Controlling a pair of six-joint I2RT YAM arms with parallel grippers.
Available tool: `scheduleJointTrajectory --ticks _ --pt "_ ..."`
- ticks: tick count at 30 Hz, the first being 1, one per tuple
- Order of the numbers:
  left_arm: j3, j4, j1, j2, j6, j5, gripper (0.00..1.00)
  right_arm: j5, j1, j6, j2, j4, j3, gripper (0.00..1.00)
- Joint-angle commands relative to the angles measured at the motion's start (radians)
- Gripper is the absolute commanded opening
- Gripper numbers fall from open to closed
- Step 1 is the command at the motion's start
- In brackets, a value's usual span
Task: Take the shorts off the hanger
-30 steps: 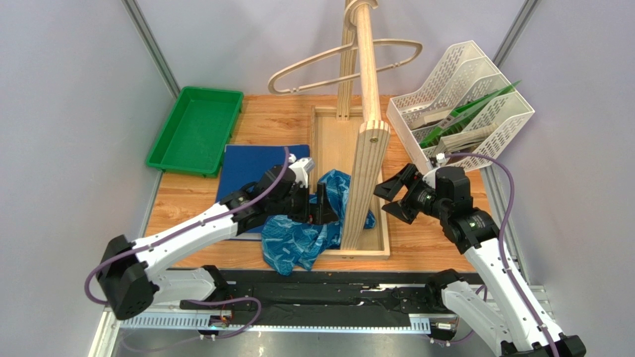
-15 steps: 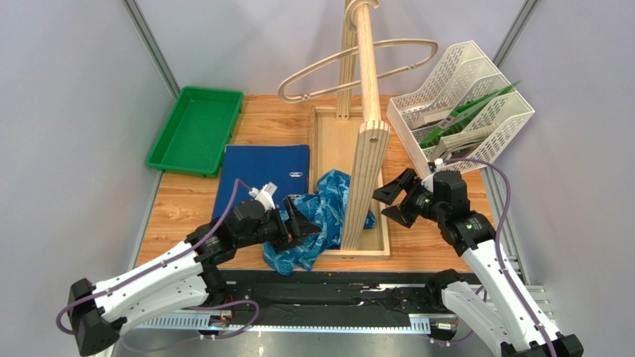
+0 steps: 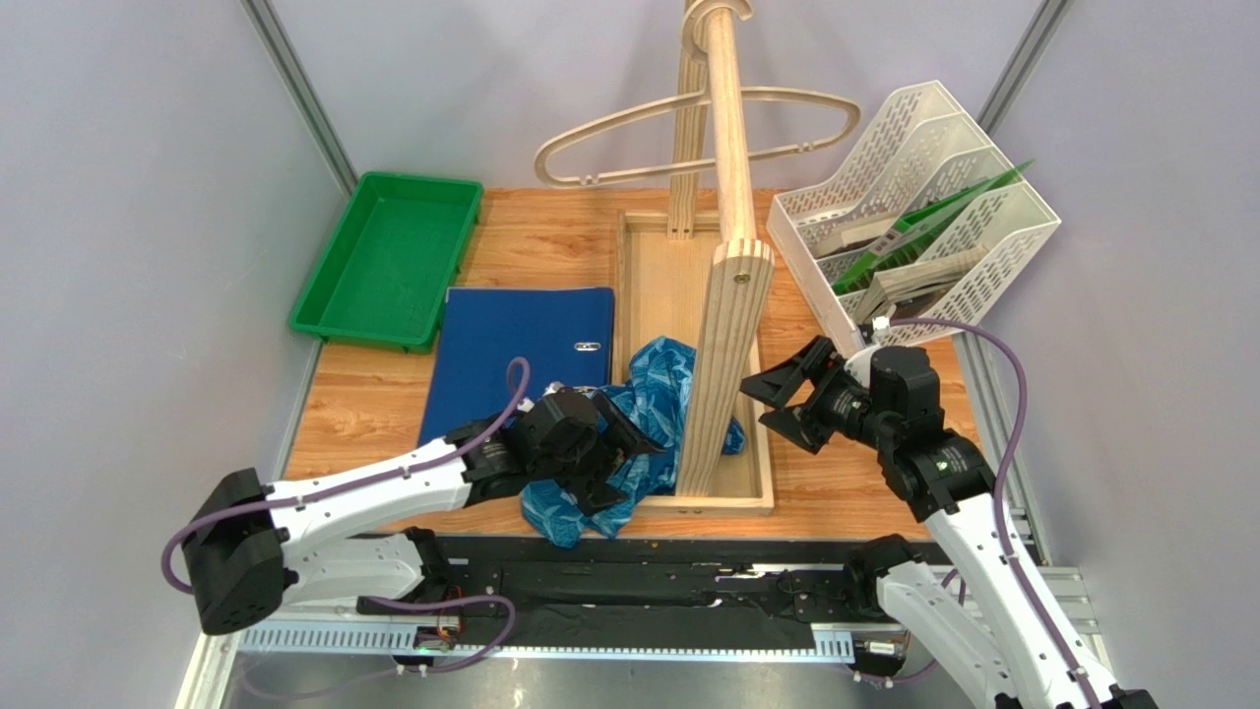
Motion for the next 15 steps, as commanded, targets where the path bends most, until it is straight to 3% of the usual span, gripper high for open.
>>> scheduleJointTrajectory --ticks 1,4,9,13,15 --pt "0.011 0.009 -0.004 0.062 -0.201 -0.083 0.99 0.008 -0.004 0.013 -0.018 0.012 -0.013 0.79" --pt "-0.011 0.117 -0.004 0.102 -0.247 -0.086 0.99 0.011 -0.004 0.01 -0.026 0.004 -0.013 0.79" --pt "0.049 0.075 -0.004 0.189 -0.269 -0.118 0.99 0.017 -0.006 0.012 -0.035 -0.001 -0.022 0.79" --pt "0.033 0.094 -0.004 0.223 -0.298 -0.179 0.85 0.014 -0.006 0.013 -0.041 -0.002 -0.028 0.79" --pt "0.017 0.117 -0.004 0.248 -0.307 -0.209 0.85 0.017 -0.006 0.015 -0.047 -0.002 -0.033 0.79"
